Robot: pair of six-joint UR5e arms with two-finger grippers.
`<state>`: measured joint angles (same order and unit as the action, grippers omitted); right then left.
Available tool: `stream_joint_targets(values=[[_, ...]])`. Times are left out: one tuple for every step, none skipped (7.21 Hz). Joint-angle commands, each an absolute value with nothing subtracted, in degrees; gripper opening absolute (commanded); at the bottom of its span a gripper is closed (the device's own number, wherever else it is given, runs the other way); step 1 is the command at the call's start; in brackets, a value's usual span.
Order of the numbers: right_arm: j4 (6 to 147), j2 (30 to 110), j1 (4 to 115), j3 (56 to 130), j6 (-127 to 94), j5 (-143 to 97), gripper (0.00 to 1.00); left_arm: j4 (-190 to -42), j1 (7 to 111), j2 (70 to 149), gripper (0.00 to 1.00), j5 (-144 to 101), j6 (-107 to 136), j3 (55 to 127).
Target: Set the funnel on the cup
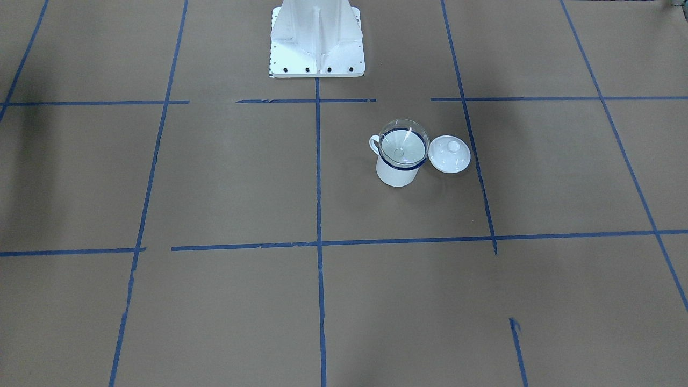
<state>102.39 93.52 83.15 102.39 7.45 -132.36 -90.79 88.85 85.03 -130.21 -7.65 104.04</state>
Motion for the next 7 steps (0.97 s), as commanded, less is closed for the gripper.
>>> stream_joint_targets(values=[[102.39, 93.52, 83.14, 102.39, 7.47, -132.36, 1.0, -90.17, 92.02, 82.97, 1.0, -130.69, -9.23, 102.49], [102.39, 93.52, 83.14, 102.39, 7.47, -132.36, 1.0, -90.0, 92.28, 82.36, 1.0, -130.78, -9.14, 102.74], [102.39, 93.52, 83.14, 102.39, 7.38, -132.36, 1.0, -90.0, 92.29, 81.48, 1.0, -132.09, -9.05, 101.53], [102.39, 93.52, 83.14, 102.39, 7.38, -132.36, 1.0, -90.09, 92.2, 81.39, 1.0, -132.36, -9.05, 101.51], [102.39, 93.52, 83.14, 102.39, 7.47, -132.36, 1.0, -90.09, 92.2, 81.3, 1.0, -132.02, -9.05, 101.69], [102.39, 93.52, 83.14, 102.39, 7.47, -132.36, 1.0, -90.17, 92.02, 81.56, 1.0, -132.1, -9.05, 101.6], [102.39, 93.52, 83.14, 102.39, 7.47, -132.36, 1.0, -90.26, 92.02, 81.56, 1.0, -132.45, -9.05, 101.78]])
